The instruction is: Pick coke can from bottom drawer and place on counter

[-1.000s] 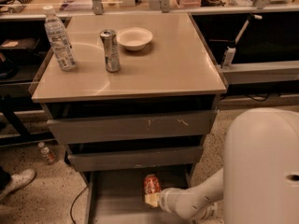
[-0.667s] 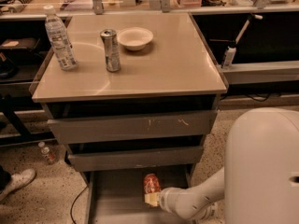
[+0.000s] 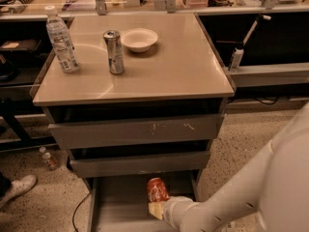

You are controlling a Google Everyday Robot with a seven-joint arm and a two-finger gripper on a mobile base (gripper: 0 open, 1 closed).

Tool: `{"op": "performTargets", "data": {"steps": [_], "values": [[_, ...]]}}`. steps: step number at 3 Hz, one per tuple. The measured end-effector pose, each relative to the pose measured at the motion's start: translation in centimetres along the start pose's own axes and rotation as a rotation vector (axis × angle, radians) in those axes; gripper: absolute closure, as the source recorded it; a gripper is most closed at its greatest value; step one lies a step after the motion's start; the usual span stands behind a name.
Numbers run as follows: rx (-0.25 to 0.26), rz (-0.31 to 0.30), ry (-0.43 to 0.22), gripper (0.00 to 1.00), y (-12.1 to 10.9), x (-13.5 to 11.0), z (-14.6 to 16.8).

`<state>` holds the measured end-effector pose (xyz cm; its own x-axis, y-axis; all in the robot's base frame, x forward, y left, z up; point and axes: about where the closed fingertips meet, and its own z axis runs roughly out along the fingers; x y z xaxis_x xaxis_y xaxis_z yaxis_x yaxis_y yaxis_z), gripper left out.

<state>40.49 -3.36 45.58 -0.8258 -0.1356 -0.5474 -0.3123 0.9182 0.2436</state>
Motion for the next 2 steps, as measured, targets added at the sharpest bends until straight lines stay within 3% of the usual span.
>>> {"op": "performTargets", "data": {"steps": [1, 2], "values": [[0.024, -0.002, -0.056, 1.00, -0.25, -2.37, -1.89], [0.023, -0.004, -0.057, 1.00, -0.20, -2.41, -1.89]]}}
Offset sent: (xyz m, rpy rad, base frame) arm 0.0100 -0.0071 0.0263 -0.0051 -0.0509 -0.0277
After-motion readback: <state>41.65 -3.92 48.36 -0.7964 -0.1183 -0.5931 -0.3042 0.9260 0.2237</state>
